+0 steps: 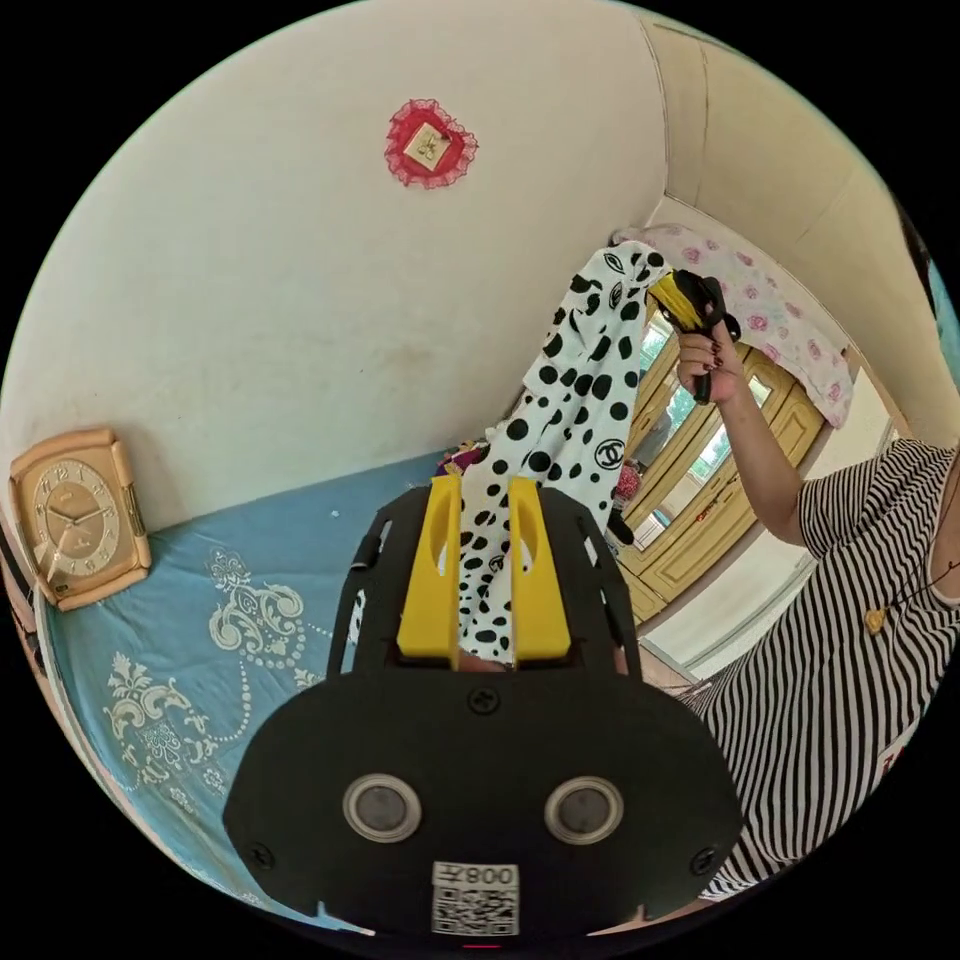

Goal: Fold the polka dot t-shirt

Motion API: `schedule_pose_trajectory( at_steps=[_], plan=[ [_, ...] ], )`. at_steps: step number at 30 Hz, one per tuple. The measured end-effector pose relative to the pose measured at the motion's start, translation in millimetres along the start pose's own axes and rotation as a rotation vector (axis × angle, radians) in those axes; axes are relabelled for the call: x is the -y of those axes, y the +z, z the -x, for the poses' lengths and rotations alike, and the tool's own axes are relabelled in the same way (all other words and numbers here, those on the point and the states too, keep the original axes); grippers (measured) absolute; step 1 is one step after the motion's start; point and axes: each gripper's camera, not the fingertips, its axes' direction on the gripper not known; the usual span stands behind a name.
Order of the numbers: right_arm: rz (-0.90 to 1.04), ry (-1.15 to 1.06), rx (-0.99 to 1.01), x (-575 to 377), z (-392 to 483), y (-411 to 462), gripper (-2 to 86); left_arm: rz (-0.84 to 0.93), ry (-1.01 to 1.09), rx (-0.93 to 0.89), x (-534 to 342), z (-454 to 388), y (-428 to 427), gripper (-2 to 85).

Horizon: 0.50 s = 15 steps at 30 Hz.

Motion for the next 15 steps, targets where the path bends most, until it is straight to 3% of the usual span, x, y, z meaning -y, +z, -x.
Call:
schedule_pose_trajectory(
  at_steps=[5, 15],
  plan=[
    [0.040, -0.020, 0.024, -15.2, 44.0, 71.3, 0.0, 0.179, 0.048, -0.104, 1.1, -40.8, 30.3, 2.7],
    [0.047, 0.009, 0.100, -54.7, 48.4, 146.8, 0.0, 0.178, 0.058, -0.241, -26.8, -140.6, -5.0, 0.3]
  ],
)
